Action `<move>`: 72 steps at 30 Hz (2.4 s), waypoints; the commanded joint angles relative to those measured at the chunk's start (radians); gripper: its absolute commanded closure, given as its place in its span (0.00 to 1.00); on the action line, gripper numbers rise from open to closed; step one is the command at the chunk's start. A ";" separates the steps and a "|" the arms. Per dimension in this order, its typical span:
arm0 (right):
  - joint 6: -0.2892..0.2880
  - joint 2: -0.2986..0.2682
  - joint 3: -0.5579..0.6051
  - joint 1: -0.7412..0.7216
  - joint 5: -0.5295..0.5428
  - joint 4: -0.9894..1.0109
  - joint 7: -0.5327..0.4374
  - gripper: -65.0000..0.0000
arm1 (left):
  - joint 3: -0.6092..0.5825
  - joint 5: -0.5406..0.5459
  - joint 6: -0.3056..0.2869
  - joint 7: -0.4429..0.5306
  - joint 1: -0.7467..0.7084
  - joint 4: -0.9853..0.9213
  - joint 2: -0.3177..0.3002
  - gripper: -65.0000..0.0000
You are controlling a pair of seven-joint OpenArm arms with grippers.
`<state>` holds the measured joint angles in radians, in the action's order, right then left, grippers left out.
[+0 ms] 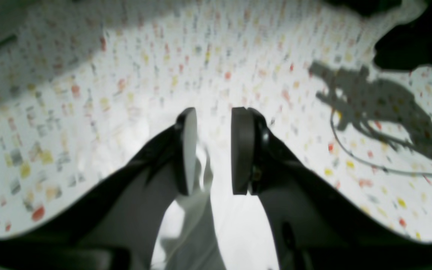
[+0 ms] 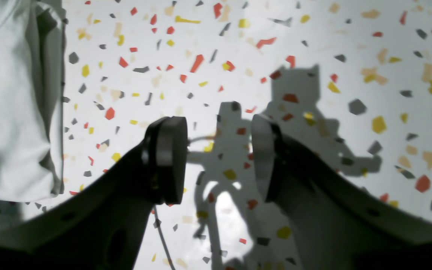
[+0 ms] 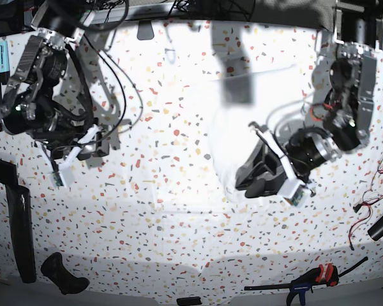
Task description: Fold the T-shirt properly
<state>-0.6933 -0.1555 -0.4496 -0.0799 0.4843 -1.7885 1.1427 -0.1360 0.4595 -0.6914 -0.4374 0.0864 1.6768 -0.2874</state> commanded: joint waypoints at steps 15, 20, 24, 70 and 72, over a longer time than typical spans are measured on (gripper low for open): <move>-0.005 -0.008 -0.002 -0.016 0.051 -0.017 -0.015 0.57 | -0.121 -0.269 0.143 0.402 -0.045 -0.296 0.008 0.77; -0.005 -0.008 -0.002 -0.011 0.051 -0.017 -0.015 0.57 | -0.121 -0.269 0.142 0.445 -0.011 -0.493 0.028 0.77; -0.005 -0.008 -0.002 -0.011 0.052 -0.017 -0.016 0.57 | -0.121 -0.277 0.142 0.510 -0.018 -0.630 0.059 0.77; -0.005 -0.108 -0.002 -0.010 0.156 -0.018 -0.015 0.57 | -0.118 -0.315 0.558 -0.328 -0.038 0.315 -0.069 0.77; -0.005 -0.127 -0.002 0.000 0.163 -0.018 -0.015 0.57 | -0.118 -0.337 0.590 -0.341 -0.073 0.315 -0.098 0.77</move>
<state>-0.6933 -0.2710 -0.4500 -0.0692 0.6292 -1.7885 1.1431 -0.2573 0.1307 -0.1070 -0.7967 -0.0021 1.9743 -0.3798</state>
